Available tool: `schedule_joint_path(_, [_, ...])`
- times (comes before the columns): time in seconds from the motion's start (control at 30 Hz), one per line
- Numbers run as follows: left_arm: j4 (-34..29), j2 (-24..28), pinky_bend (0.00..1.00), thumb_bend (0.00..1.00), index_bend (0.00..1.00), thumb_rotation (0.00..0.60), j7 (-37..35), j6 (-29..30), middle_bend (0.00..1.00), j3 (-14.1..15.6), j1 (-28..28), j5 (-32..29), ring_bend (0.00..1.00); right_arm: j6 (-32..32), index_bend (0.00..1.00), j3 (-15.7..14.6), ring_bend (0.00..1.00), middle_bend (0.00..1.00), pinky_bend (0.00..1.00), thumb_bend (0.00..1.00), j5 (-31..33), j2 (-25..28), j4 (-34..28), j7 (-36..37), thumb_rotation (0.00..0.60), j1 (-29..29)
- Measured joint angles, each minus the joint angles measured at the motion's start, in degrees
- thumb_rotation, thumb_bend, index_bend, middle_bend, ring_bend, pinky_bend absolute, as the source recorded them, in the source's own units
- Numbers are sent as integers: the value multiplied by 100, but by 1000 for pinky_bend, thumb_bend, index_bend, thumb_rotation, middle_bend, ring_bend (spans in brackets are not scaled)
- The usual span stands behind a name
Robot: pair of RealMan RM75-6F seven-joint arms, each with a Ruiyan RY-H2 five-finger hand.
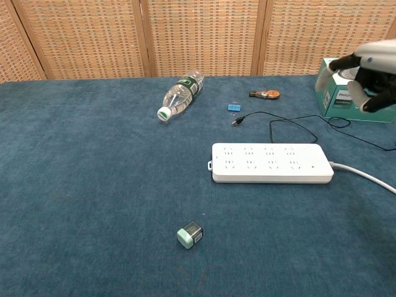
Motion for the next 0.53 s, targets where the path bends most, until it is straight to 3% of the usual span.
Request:
schedule_joint_path(0.03, [13,-7,0,0,0,600,3,1,0,5,2,6,0,201,166,-31,442,433,574,109,-287,46,-5,235,600,-144])
schedule_joint_path(0.07, [35,-19,0,0,0,600,9,2,0,11,5,12,0,349,101,-69,232,244,408,13,-502,83,2,426,600,-265])
schedule_joint_path(0.1, [76,-40,0,0,0,600,20,-1,0,24,9,22,0,498,48,-122,82,103,268,0,-712,123,17,627,600,-400])
schedule_joint_path(0.13, [108,-62,0,0,0,600,26,-4,0,35,13,29,0,715,24,-218,28,48,189,0,-985,178,61,896,600,-609])
schedule_joint_path(0.2, [170,-128,0,0,0,600,32,5,0,47,20,47,0,1086,0,-405,0,0,56,0,-1334,238,193,1237,600,-972])
schedule_joint_path(0.27, [217,-176,0,0,0,600,27,19,0,50,25,57,0,1516,0,-609,0,0,17,0,-1659,273,421,1480,600,-1375])
schedule_joint_path(0.43, [290,-222,0,0,0,600,6,-4,0,62,19,69,0,2263,0,-892,0,0,0,0,-2160,195,1110,1788,600,-2124])
schedule_joint_path(0.53, [302,-229,0,0,0,600,18,-22,0,72,13,82,0,2386,0,-914,0,0,0,0,-2242,94,1325,1859,600,-2326])
